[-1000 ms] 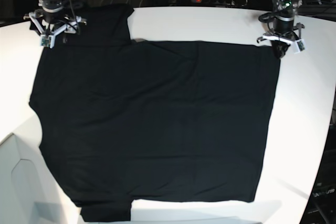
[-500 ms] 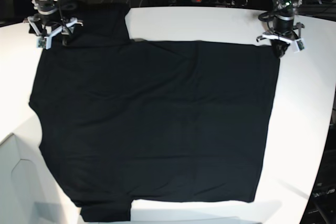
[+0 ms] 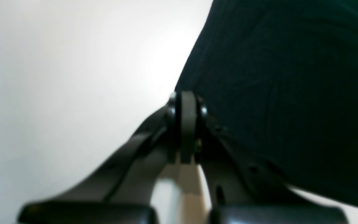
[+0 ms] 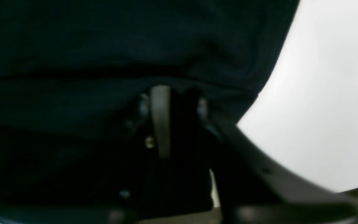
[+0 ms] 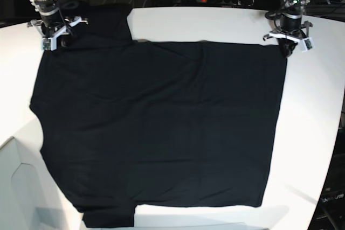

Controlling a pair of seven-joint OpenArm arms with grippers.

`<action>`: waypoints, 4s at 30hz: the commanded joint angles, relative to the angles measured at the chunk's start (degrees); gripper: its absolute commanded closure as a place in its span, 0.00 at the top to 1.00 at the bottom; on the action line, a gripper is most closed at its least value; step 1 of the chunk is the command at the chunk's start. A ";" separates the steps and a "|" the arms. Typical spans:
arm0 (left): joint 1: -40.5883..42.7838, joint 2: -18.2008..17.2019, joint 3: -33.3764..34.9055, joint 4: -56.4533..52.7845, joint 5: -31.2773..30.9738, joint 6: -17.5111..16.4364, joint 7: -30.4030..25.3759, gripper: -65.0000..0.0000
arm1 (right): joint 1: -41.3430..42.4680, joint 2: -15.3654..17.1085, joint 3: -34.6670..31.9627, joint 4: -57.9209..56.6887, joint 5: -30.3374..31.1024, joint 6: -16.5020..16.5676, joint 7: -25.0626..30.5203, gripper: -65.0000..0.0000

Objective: Fold the T-shirt properly
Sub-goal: 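Grasp the black shirt's shoulder corners with both grippers, then lift the shoulder edge with both grippers and pull it toward the hem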

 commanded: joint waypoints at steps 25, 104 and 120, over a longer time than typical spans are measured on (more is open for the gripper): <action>3.27 -0.30 -2.60 10.31 0.50 1.00 2.73 0.00 | 1.33 0.52 2.10 12.76 -2.65 0.39 -4.25 0.00; -33.83 0.05 -2.86 -2.61 0.06 0.56 19.26 0.76 | 48.10 10.11 -8.45 -19.60 -3.09 0.04 -9.35 0.42; -33.30 1.72 -0.05 -12.81 -0.03 0.48 19.09 0.75 | 38.08 11.60 -4.67 -12.91 -3.01 0.04 -9.35 0.58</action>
